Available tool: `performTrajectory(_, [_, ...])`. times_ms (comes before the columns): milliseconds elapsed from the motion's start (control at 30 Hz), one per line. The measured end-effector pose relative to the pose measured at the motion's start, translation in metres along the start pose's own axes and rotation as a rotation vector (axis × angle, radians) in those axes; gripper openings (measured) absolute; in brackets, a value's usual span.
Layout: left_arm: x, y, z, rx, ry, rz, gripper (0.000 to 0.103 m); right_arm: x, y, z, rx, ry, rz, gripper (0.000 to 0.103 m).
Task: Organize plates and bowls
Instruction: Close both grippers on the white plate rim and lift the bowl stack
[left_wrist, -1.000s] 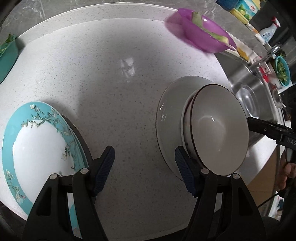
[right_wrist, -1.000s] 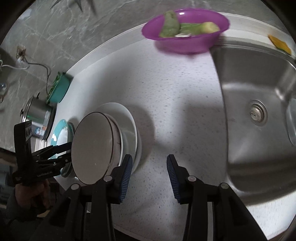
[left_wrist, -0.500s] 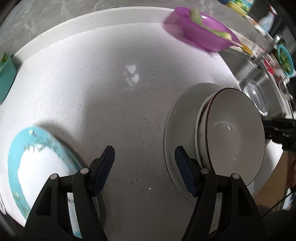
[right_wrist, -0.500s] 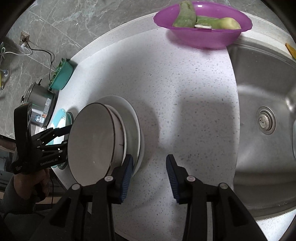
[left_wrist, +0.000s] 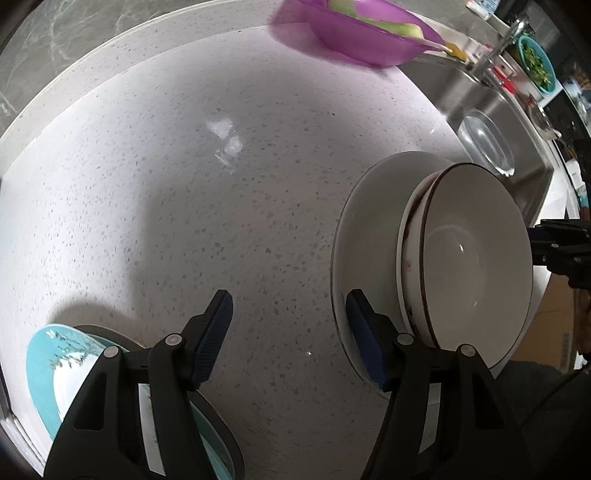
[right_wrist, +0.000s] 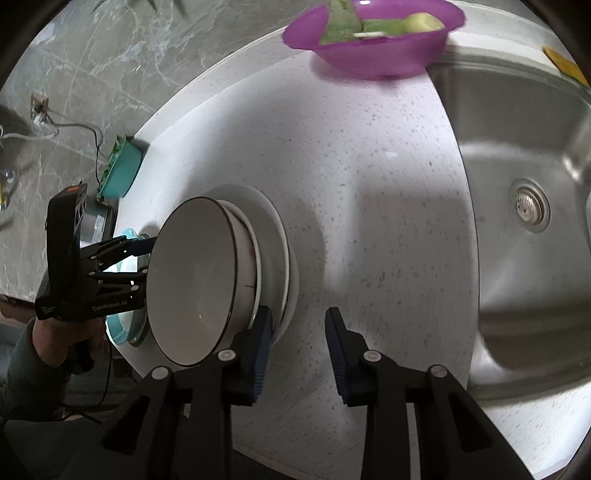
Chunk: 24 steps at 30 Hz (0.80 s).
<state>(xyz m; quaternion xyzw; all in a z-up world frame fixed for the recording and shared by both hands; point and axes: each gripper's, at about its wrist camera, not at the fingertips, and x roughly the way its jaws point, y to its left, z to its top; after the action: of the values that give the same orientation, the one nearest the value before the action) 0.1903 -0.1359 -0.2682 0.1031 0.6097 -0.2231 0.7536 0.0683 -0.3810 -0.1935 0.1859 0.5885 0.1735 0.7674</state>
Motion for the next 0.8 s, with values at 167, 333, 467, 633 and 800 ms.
performTrajectory(167, [0.006, -0.001, 0.0, 0.009, 0.017, -0.034, 0.063, 0.001, -0.001, 0.001, 0.028, -0.02, -0.014, 0.034])
performTrajectory(333, [0.015, -0.007, 0.0, 0.016, 0.045, -0.071, 0.063, 0.008, -0.004, 0.007, 0.035, 0.002, 0.003, 0.035])
performTrajectory(467, [0.02, -0.017, 0.002, 0.034, 0.041, -0.072, 0.063, 0.015, 0.0, 0.01, 0.023, 0.008, -0.016, 0.036])
performTrajectory(633, [0.031, -0.026, 0.005, 0.022, 0.038, -0.046, 0.063, 0.027, 0.006, 0.007, 0.009, 0.011, 0.001, 0.036])
performTrajectory(800, [0.038, -0.03, 0.004, 0.004, 0.021, -0.057, 0.064, 0.029, 0.011, 0.009, -0.02, -0.039, -0.032, 0.037])
